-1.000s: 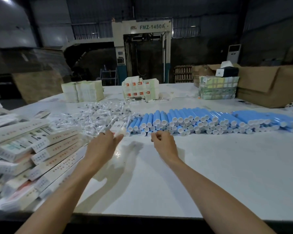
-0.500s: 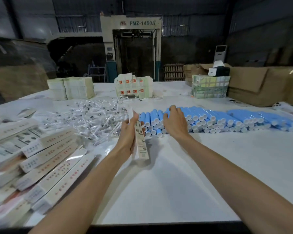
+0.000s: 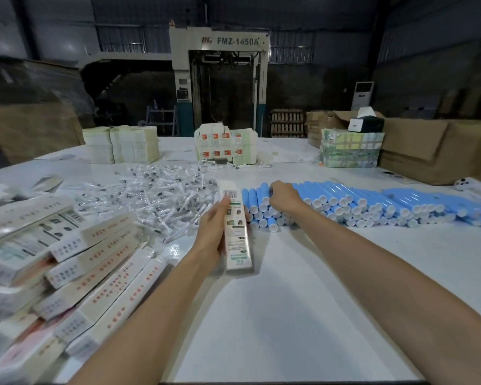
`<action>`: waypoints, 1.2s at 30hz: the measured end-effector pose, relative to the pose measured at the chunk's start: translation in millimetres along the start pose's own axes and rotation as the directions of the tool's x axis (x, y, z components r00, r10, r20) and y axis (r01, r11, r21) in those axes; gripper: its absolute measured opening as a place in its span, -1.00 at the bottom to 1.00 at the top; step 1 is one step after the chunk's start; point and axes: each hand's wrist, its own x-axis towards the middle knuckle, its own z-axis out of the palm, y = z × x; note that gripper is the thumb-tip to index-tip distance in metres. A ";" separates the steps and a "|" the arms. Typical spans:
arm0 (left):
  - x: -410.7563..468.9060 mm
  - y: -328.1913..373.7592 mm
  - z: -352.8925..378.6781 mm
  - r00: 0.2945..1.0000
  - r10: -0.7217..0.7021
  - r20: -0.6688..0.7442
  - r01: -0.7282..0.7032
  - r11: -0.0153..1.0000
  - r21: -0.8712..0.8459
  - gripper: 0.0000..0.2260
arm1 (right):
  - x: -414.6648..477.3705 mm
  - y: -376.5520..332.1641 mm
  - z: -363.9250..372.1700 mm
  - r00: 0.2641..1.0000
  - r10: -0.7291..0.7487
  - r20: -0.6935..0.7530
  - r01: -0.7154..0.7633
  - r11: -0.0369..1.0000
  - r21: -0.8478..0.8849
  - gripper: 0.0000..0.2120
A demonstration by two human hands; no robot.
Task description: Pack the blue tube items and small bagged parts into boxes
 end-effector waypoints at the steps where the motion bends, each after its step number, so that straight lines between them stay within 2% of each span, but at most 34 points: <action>1: 0.2 -0.9 0.1 1.000 0.004 0.006 -0.004 1.000 0.009 -0.66 | 1.6 -0.8 -2.5 1.000 0.003 0.010 -0.003 1.000 0.011 -0.81; 2: 0.6 -1.7 0.1 1.000 0.009 0.018 -0.009 1.000 0.012 -0.67 | 1.4 -3.3 -5.0 1.000 0.021 0.023 -0.021 1.000 0.013 -0.88; 3: 1.0 -1.9 0.1 0.999 0.013 0.033 -0.013 1.000 0.016 -0.68 | 1.3 -5.6 -6.7 0.999 0.043 0.023 -0.043 0.999 0.024 -0.86; 5: 1.1 -2.0 1.1 0.998 0.015 0.063 -0.017 1.000 0.027 -0.69 | 1.0 -7.9 -7.2 0.996 0.091 -0.006 -0.091 0.993 0.070 -0.57; 7: 0.0 -2.1 2.7 0.996 0.019 0.092 -0.023 0.999 0.033 -0.69 | -0.8 -5.0 -7.7 0.989 0.136 -0.050 -0.129 0.983 0.131 -0.44; 9: -1.8 -1.9 4.9 0.991 0.023 0.132 -0.031 0.998 0.059 -0.69 | -5.1 2.3 -11.0 0.980 0.191 -0.064 -0.168 0.951 0.261 -0.47; 10: -2.5 -1.8 6.0 0.988 0.021 0.154 -0.035 0.996 0.086 -0.68 | -9.3 7.1 -13.3 0.976 0.206 -0.074 -0.165 0.915 0.368 -0.56; 12: -5.0 -1.0 9.2 0.981 0.003 0.194 -0.030 0.990 0.137 -0.68 | -20.2 17.2 -16.3 0.972 0.218 -0.089 -0.118 0.777 0.618 -0.77; 13: -6.8 -0.3 11.5 0.977 -0.008 0.215 -0.024 0.989 0.147 -0.69 | -26.3 21.7 -17.0 0.970 0.231 -0.076 -0.102 0.670 0.735 -0.77; 15: -10.3 0.5 15.7 0.965 -0.019 0.261 -0.018 0.990 0.140 -0.70 | -42.8 26.5 -20.5 0.975 0.218 -0.027 -0.058 0.372 0.926 -0.73; 17: -13.0 0.0 18.3 0.956 -0.019 0.292 -0.025 0.989 0.144 -0.69 | -57.8 27.3 -26.2 0.991 0.130 -0.042 0.026 0.121 0.992 -0.73; 18: -14.0 -0.2 19.2 0.954 -0.017 0.298 -0.029 0.988 0.149 -0.68 | -62.7 26.4 -29.7 0.994 0.083 -0.075 0.070 0.068 0.995 -0.75; 21: -15.3 0.2 21.4 0.951 -0.013 0.310 -0.040 0.986 0.162 -0.68 | -70.0 19.2 -35.7 0.981 -0.015 -0.191 0.192 0.071 0.979 -0.82; 23: -16.3 0.6 22.2 0.946 -0.010 0.323 -0.044 0.986 0.160 -0.65 | -71.1 11.9 -38.3 0.969 -0.065 -0.238 0.240 0.037 0.970 -0.85; 25: -17.5 1.2 22.2 0.942 -0.005 0.336 -0.046 0.989 0.144 -0.59 | -70.9 5.4 -39.2 0.961 -0.093 -0.260 0.264 0.043 0.963 -0.81; 28: -18.7 0.9 21.6 0.937 0.001 0.348 -0.053 0.988 0.142 -0.56 | -70.0 -0.1 -37.4 0.959 -0.083 -0.272 0.283 0.202 0.937 -0.70; 32: -18.2 -3.4 21.1 0.933 0.002 0.361 -0.053 0.990 0.133 -0.61 | -69.6 3.8 -35.1 0.973 -0.079 -0.215 0.227 0.454 0.861 -0.51; 34: -18.2 -4.9 21.0 0.930 -0.003 0.366 -0.053 0.988 0.144 -0.63 | -68.6 7.0 -39.0 0.980 -0.075 -0.186 0.196 0.549 0.812 -0.52; 36: -18.7 -6.2 21.5 0.934 -0.007 0.358 -0.049 0.988 0.148 -0.64 | -67.3 10.2 -44.8 0.986 -0.085 -0.141 0.164 0.589 0.791 -0.60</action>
